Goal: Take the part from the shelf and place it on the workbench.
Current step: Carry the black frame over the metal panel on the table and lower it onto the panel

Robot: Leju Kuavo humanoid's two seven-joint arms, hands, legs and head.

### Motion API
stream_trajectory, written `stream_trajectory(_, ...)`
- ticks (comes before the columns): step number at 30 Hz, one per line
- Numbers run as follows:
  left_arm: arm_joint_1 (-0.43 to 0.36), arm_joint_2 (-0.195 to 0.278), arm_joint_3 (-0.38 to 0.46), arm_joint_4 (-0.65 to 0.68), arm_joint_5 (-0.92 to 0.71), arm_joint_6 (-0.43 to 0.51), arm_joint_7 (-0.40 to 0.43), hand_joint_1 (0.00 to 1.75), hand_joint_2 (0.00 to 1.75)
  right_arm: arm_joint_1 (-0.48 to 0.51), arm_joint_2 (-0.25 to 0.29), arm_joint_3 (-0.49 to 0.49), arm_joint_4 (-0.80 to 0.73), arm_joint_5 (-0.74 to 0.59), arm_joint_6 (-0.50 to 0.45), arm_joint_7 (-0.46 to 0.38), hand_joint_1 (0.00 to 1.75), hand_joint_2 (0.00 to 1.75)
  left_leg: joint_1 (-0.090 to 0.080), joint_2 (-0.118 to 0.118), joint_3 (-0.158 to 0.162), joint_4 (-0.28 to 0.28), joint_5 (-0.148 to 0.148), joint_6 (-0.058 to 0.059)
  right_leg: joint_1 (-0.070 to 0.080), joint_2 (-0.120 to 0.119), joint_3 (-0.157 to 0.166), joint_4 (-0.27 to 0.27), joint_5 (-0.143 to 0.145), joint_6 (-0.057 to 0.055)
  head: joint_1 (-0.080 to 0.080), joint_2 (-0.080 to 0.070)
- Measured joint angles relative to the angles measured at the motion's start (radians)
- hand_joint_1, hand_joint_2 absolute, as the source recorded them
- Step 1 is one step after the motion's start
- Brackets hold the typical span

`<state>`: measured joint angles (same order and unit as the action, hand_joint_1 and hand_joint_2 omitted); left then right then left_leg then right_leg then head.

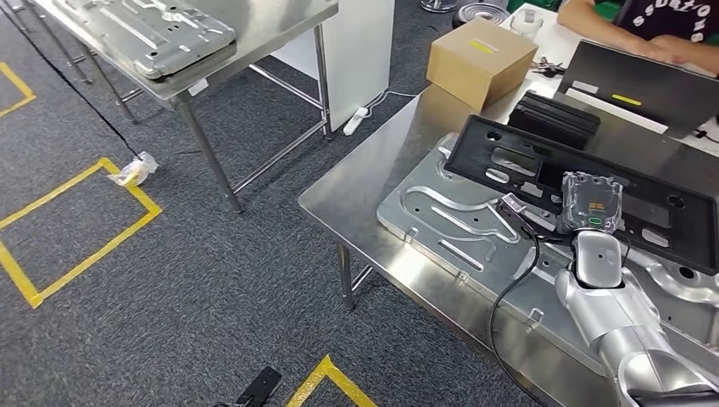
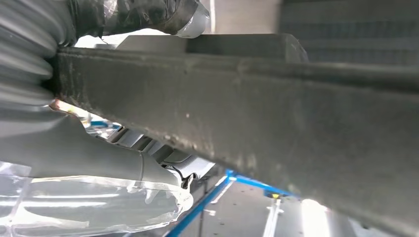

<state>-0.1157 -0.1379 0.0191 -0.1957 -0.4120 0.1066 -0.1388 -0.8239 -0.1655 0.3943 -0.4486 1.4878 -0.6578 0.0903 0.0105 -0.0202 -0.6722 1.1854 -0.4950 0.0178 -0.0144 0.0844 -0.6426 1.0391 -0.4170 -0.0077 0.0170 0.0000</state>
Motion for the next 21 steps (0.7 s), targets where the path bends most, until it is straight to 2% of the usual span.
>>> stream_trajectory(1,0.000,0.000,0.000,0.000,0.000,0.000,0.001,0.00,1.75,-0.001,0.000,0.000,0.000,0.000,0.001,0.003,1.75,1.75,0.001,-0.027,0.028,-0.067,0.030,0.006,0.000,0.013,-0.002,0.001,0.000,0.002,0.001,0.000)
stream_trajectory(2,0.000,0.001,0.000,0.000,-0.001,0.000,0.002,0.00,1.75,-0.002,0.000,0.000,0.000,0.000,0.004,0.006,1.75,1.75,0.002,-0.048,0.048,-0.115,0.046,0.010,0.000,0.024,-0.004,0.002,0.001,0.006,0.000,0.000)
stream_trajectory(3,0.000,0.001,0.000,0.000,-0.002,0.000,0.003,0.00,1.75,-0.002,0.001,-0.001,0.000,0.000,0.006,0.009,1.75,1.75,0.002,-0.064,0.058,-0.138,0.050,0.011,-0.002,0.033,-0.008,0.002,0.002,0.011,0.000,0.000)
stream_trajectory(5,0.001,0.001,0.000,0.000,-0.003,0.000,0.005,0.00,1.75,-0.002,0.001,-0.001,0.000,0.000,0.010,0.012,1.75,1.75,0.001,-0.062,0.061,-0.144,0.048,0.009,-0.006,0.044,-0.012,0.002,0.005,0.018,-0.001,0.000)
stream_trajectory(7,0.002,0.001,0.000,0.000,-0.003,0.000,0.006,0.00,1.75,-0.002,0.001,-0.001,0.000,0.000,0.010,0.013,1.75,1.75,-0.001,-0.061,0.061,-0.144,0.048,0.009,-0.008,0.046,-0.013,0.001,0.006,0.020,-0.001,0.000)
stream_trajectory(9,0.001,0.000,0.000,0.000,-0.005,0.000,0.010,0.00,1.75,0.001,-0.001,-0.002,0.000,0.000,0.012,0.015,1.75,1.75,-0.001,-0.046,0.066,-0.153,0.052,0.013,-0.011,0.054,-0.014,-0.001,0.007,0.029,-0.001,0.000)
stream_trajectory(11,-0.003,-0.001,0.000,-0.001,-0.009,0.002,0.018,0.00,1.75,-0.001,-0.004,-0.006,0.000,0.002,0.017,0.019,1.75,1.75,0.003,-0.014,0.076,-0.171,0.061,0.023,-0.009,-0.003,-0.057,0.081,-0.040,0.044,0.004,0.000)
stream_trajectory(13,-0.003,-0.002,0.000,-0.001,-0.014,0.006,0.027,0.00,1.75,-0.004,-0.003,-0.008,0.000,0.006,0.022,0.020,1.75,1.75,0.006,0.014,0.081,-0.181,0.064,0.029,-0.008,-0.072,-0.124,0.219,-0.103,0.057,0.010,0.000)
stream_trajectory(14,-0.002,-0.002,0.000,-0.001,-0.015,0.007,0.031,0.00,1.75,-0.003,-0.001,-0.008,0.000,0.008,0.024,0.021,1.75,1.75,0.006,0.023,0.081,-0.180,0.062,0.028,-0.011,-0.078,-0.139,0.250,-0.106,0.060,0.010,0.000)
stream_trajectory(15,-0.001,-0.002,0.000,-0.001,-0.016,0.009,0.034,0.00,1.75,-0.001,0.000,-0.009,0.000,0.009,0.025,0.021,1.75,1.75,0.006,0.030,0.081,-0.179,0.061,0.026,-0.014,-0.081,-0.137,0.245,-0.092,0.063,0.010,0.000)
stream_trajectory(16,-0.001,-0.002,0.000,-0.001,-0.016,0.011,0.035,0.00,1.75,0.000,0.001,-0.010,0.000,0.011,0.026,0.022,1.75,1.75,0.007,0.036,0.082,-0.177,0.058,0.024,-0.017,-0.084,-0.114,0.202,-0.063,0.065,0.010,0.000)
stream_trajectory(17,-0.002,-0.003,0.000,-0.001,-0.016,0.012,0.036,0.00,1.75,-0.001,0.001,-0.010,0.000,0.014,0.027,0.024,1.75,1.75,0.008,0.039,0.083,-0.173,0.054,0.020,-0.019,-0.087,-0.077,0.134,-0.030,0.066,0.010,0.000)
stream_trajectory(19,-0.005,-0.003,0.000,-0.001,-0.016,0.013,0.036,0.00,1.75,-0.004,0.001,-0.011,0.000,0.023,0.027,0.030,0.87,0.87,0.005,0.044,0.082,-0.165,0.047,0.010,-0.015,-0.094,-0.014,0.021,0.004,0.060,0.010,0.000)
stream_trajectory(21,-0.005,-0.002,0.001,-0.001,-0.017,0.014,0.034,0.00,1.75,-0.003,0.001,-0.011,-0.001,0.033,0.027,0.033,0.00,0.00,-0.002,0.045,0.081,-0.160,0.041,0.010,-0.012,-0.095,0.004,-0.012,0.002,0.051,0.008,0.000)
